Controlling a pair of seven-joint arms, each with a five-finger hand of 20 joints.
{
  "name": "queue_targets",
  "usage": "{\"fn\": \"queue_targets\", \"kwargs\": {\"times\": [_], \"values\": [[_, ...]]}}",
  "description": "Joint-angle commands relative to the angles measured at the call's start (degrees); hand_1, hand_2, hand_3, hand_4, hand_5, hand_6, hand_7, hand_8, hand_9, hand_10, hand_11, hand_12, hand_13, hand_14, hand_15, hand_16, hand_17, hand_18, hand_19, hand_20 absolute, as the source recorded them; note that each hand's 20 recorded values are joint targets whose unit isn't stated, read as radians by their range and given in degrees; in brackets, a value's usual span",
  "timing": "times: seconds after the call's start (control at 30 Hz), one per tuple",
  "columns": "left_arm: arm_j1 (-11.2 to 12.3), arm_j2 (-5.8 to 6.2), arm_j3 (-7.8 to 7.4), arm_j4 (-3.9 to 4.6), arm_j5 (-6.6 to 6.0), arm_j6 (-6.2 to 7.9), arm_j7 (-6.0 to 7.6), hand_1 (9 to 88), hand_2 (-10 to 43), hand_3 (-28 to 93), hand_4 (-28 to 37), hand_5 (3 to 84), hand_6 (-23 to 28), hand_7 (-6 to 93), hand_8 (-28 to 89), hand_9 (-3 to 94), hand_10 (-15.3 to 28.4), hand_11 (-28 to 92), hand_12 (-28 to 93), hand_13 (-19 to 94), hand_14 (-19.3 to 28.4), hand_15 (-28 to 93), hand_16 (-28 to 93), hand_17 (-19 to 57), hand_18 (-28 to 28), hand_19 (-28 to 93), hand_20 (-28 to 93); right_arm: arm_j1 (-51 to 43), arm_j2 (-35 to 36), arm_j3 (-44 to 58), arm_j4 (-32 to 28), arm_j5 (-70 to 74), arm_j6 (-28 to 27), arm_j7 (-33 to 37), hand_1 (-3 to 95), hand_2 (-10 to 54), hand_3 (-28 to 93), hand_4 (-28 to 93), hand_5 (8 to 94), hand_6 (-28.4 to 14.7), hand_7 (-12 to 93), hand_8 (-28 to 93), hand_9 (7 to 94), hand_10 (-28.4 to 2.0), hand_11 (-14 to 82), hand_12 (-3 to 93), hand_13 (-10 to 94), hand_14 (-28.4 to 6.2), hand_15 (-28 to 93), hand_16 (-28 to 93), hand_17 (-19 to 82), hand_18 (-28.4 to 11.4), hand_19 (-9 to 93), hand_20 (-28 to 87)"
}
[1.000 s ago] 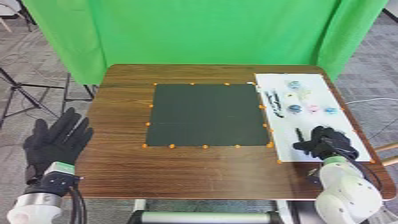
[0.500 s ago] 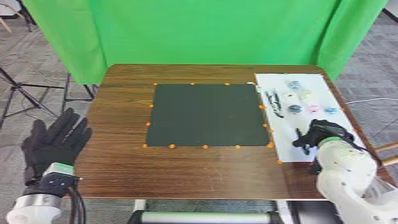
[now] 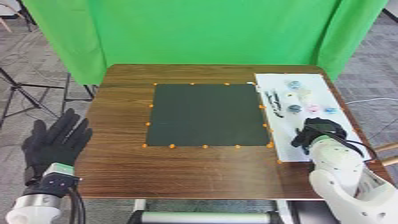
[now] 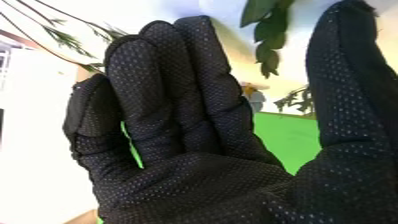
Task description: Arrange flowers
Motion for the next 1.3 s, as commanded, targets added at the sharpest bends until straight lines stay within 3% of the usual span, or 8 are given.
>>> {"fn": "queue_targets", "kwargs": {"times": [0.03, 0.13, 0.37, 0.47, 0.6, 0.77, 1.03, 1.3], "values": [[0.24, -0.50, 0.40, -0.18, -0.09, -0.28, -0.36, 27.0, 14.4, 70, -28.3, 38.3, 5.2, 17.5, -11, 29.9, 11.0, 18, 6, 19, 11.0, 29, -11, -4.5, 8.7, 30, 6, 0.49, -1.49, -5.64, 6.18, 7.41, -10.87, -2.50, 36.7, -9.5, 71, -28, 61.6, -4.0, 45, -10, 64.5, -17.1, 47.0, 33.0, 60, -16.1, 67, 31, 34, -24.7, 87, 38], [0.54, -0.36, 0.28, -0.26, -0.27, -0.31, 0.11, 27.0, 14.6, 70, -28.3, 38.9, 5.6, 18.1, -11, 30.1, 11.1, 18, 6, 20, 11.1, 29, -11, -4.5, 8.7, 30, 6, 2.19, -1.85, -6.59, 7.29, 9.69, -17.05, -2.00, 40.5, -9.5, 70, -28, 62.5, -3.2, 43, 12, 66.0, -16.7, 46.7, 33.5, 62, -15.6, 66, 32, 35, -24.6, 88, 38], [0.49, -0.61, 0.27, -0.25, -0.30, -0.40, -0.60, 27.1, 15.1, 70, -28.3, 40.1, 6.1, 18.9, -11, 31.1, 11.5, 19, 6, 20, 11.3, 30, -12, -4.6, 8.7, 30, 6, 2.56, -3.13, -6.14, 9.47, 16.57, -22.08, 2.19, 42.0, -9.5, 68, -25, 64.2, -2.9, 42, 15, 67.4, -16.7, 45.8, 33.7, 63, -15.7, 66, 32, 35, -24.6, 88, 39], [0.51, -0.55, 0.24, -0.31, -0.36, -0.19, -0.40, 27.2, 15.1, 70, -28.3, 40.1, 6.1, 18.9, -11, 31.2, 11.6, 19, 6, 21, 11.4, 30, -12, -4.6, 8.7, 30, 6, 1.91, -3.05, -6.02, 9.12, 16.26, -21.67, 2.08, 41.7, -9.5, 71, -25, 68.3, -4.6, 30, 11, 69.4, -16.5, 40.9, 32.8, 63, -15.6, 65, 32, 35, -24.7, 88, 39], [0.44, -0.71, 0.24, -0.23, -0.31, -0.38, -0.64, 27.2, 15.1, 70, -28.3, 40.1, 6.1, 18.9, -11, 31.4, 11.6, 19, 7, 21, 11.6, 31, -12, -4.5, 8.7, 30, 6, 0.02, -2.80, -5.95, 8.90, 11.44, -16.00, -0.73, 46.3, -9.5, 69, -24, 72.6, -4.9, 25, 15, 73.4, -14.7, 35.6, 37.0, 67, -14.1, 62, 32, 37, -24.7, 89, 38], [-0.15, -0.42, 0.10, 0.13, -0.26, -0.46, -1.94, 27.1, 14.9, 70, -28.3, 40.0, 6.1, 19.0, -11, 31.7, 11.7, 19, 7, 21, 11.6, 31, -12, -4.5, 8.7, 30, 6, -2.84, -2.35, -5.17, 7.40, 6.73, -10.04, -3.55, 51.1, -9.5, 75, -19, 78.5, -2.5, 29, 19, 85.0, -10.1, 22.2, 53.2, 75, -10.0, 60, 37, 44, -23.8, 92, 39], [0.26, -0.74, 0.07, -0.08, -0.03, -0.76, -0.97, 27.3, 14.6, 70, -28.3, 40.1, 6.2, 19.0, -11, 31.8, 11.7, 19, 7, 21, 11.6, 31, -12, -4.5, 8.7, 30, 6, -6.05, -0.65, -3.67, 4.43, -0.35, 1.48, -7.66, 47.5, -9.5, 77, -10, 77.0, -1.4, 35, 22, 88.2, -8.0, 20.5, 49.5, 83, -6.1, 51, 38, 51, -21.7, 93, 38], [0.04, -0.75, 0.51, 0.04, -0.31, -0.67, -0.60, 27.9, 14.4, 70, -28.3, 40.1, 6.3, 18.9, -11, 31.7, 11.8, 19, 7, 21, 11.5, 31, -12, -4.6, 8.7, 30, 6, -7.93, 1.40, -1.86, 0.88, -4.79, 13.29, -9.13, 40.6, -9.5, 82, 1, 75.4, -1.7, 43, 21, 90.1, -8.9, 20.4, 45.7, 86, -5.7, 46, 38, 51, -21.4, 93, 35]]}}
